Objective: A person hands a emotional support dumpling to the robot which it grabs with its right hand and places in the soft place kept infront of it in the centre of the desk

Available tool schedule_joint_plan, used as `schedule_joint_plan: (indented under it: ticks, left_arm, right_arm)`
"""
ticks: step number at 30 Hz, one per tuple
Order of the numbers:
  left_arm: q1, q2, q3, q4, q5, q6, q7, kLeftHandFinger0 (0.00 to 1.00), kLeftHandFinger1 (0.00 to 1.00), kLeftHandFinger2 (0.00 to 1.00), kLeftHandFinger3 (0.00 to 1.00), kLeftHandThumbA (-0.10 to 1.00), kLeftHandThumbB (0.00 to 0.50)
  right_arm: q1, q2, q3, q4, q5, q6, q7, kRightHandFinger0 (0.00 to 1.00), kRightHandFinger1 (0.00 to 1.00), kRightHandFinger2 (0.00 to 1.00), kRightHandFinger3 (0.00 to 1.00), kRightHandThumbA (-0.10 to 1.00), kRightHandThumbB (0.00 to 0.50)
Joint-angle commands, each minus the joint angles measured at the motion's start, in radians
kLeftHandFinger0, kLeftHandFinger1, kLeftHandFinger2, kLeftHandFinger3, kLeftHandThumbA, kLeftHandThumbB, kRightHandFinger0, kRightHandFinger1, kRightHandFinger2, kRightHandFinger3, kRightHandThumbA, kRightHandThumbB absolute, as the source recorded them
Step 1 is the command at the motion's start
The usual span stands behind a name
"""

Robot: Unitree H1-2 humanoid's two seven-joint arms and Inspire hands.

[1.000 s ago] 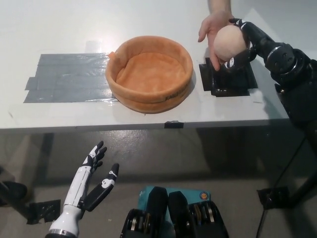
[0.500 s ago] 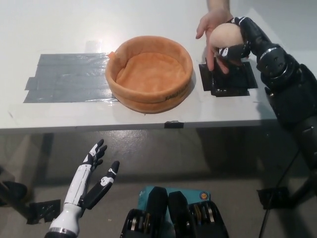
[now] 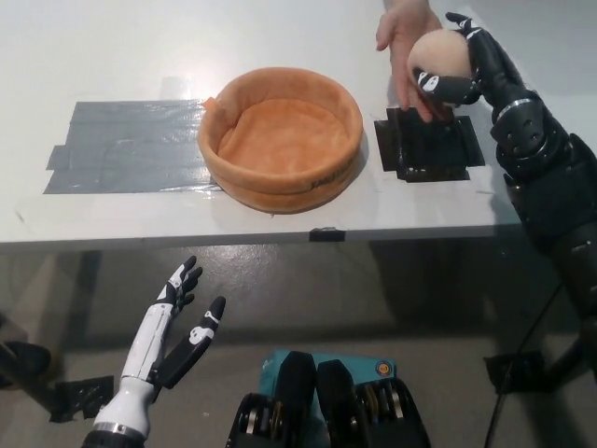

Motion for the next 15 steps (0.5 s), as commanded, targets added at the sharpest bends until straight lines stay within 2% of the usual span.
schedule_joint_plan:
  ticks: [1, 2, 3, 4, 5, 6, 7, 8, 9, 11, 12, 13, 14, 15]
  left_arm:
    - [-0.013, 0.009, 0.003, -0.026, -0.004, -0.032, -0.002, 1.00, 1.00, 1.00, 1.00, 0.70, 0.000]
    - [-0.013, 0.009, 0.004, -0.025, -0.007, -0.035, -0.003, 1.00, 1.00, 1.00, 1.00, 0.70, 0.000]
    - [-0.013, 0.008, 0.004, -0.025, -0.007, -0.034, -0.002, 1.00, 1.00, 1.00, 1.00, 0.69, 0.000]
    - [-0.013, 0.008, 0.004, -0.026, -0.005, -0.033, -0.001, 1.00, 1.00, 1.00, 1.00, 0.69, 0.000]
    - [-0.012, 0.008, 0.004, -0.028, -0.004, -0.026, -0.002, 1.00, 1.00, 1.00, 1.00, 0.69, 0.000]
    - [-0.012, 0.007, 0.004, -0.028, -0.005, -0.022, -0.003, 1.00, 1.00, 1.00, 1.00, 0.69, 0.000]
    - [-0.013, 0.006, 0.005, -0.026, -0.011, -0.027, -0.003, 1.00, 1.00, 1.00, 1.00, 0.68, 0.000]
    - [-0.012, 0.005, 0.005, -0.028, -0.010, -0.026, -0.003, 1.00, 1.00, 1.00, 1.00, 0.68, 0.000]
    - [-0.010, 0.006, 0.004, -0.029, -0.009, -0.025, -0.004, 1.00, 1.00, 1.00, 1.00, 0.68, 0.000]
    - [-0.009, 0.006, 0.004, -0.026, -0.005, -0.029, 0.000, 1.00, 1.00, 1.00, 1.00, 0.68, 0.000]
    - [-0.010, 0.006, 0.005, -0.027, -0.004, -0.024, 0.000, 1.00, 1.00, 1.00, 1.00, 0.68, 0.000]
    - [-0.010, 0.006, 0.005, -0.028, -0.004, -0.024, -0.001, 1.00, 1.00, 1.00, 1.00, 0.68, 0.000]
    - [-0.012, 0.007, 0.005, -0.027, -0.004, -0.024, -0.001, 1.00, 1.00, 1.00, 1.00, 0.68, 0.000]
    - [-0.013, 0.007, 0.005, -0.026, -0.005, -0.025, -0.002, 1.00, 1.00, 1.00, 1.00, 0.68, 0.000]
  right_arm:
    - [-0.051, 0.016, -0.125, -0.066, 0.139, -0.024, -0.031, 0.13, 0.30, 0.37, 0.91, -0.10, 0.146]
    - [-0.051, 0.028, -0.174, -0.088, 0.186, -0.007, -0.012, 0.01, 0.05, 0.29, 0.92, -0.10, 0.140]
    - [-0.053, 0.036, -0.203, -0.096, 0.210, -0.008, 0.000, 0.00, 0.10, 0.47, 0.96, -0.10, 0.150]
    - [-0.054, 0.043, -0.229, -0.104, 0.231, -0.014, 0.011, 0.01, 0.19, 0.65, 0.97, -0.10, 0.137]
    - [-0.053, 0.049, -0.247, -0.130, 0.247, -0.009, 0.023, 0.00, 0.31, 0.79, 0.95, -0.10, 0.131]
    - [-0.052, 0.054, -0.261, -0.147, 0.260, -0.014, 0.037, 0.00, 0.35, 0.81, 0.94, -0.10, 0.128]
    - [-0.054, 0.060, -0.272, -0.161, 0.267, -0.020, 0.042, 0.02, 0.40, 0.81, 0.91, -0.10, 0.147]
    - [-0.050, 0.073, -0.288, -0.207, 0.292, -0.020, 0.061, 0.00, 0.35, 0.63, 0.81, -0.10, 0.139]
    - [-0.048, 0.079, -0.290, -0.229, 0.301, -0.039, 0.078, 0.00, 0.32, 0.58, 0.77, -0.10, 0.130]
    - [-0.051, 0.093, -0.264, -0.296, 0.246, 0.003, 0.038, 0.00, 0.27, 0.62, 0.75, -0.10, 0.154]
    - [-0.056, 0.100, -0.244, -0.324, 0.207, 0.030, 0.008, 0.22, 0.30, 0.62, 0.75, -0.10, 0.169]
    - [-0.059, 0.104, -0.227, -0.349, 0.186, 0.040, 0.001, 0.49, 0.31, 0.61, 0.76, -0.10, 0.172]
    - [-0.062, 0.109, -0.225, -0.359, 0.195, 0.038, 0.011, 0.44, 0.24, 0.60, 0.79, -0.10, 0.167]
    - [-0.065, 0.115, -0.228, -0.368, 0.211, 0.038, 0.021, 0.39, 0.22, 0.60, 0.80, -0.10, 0.164]
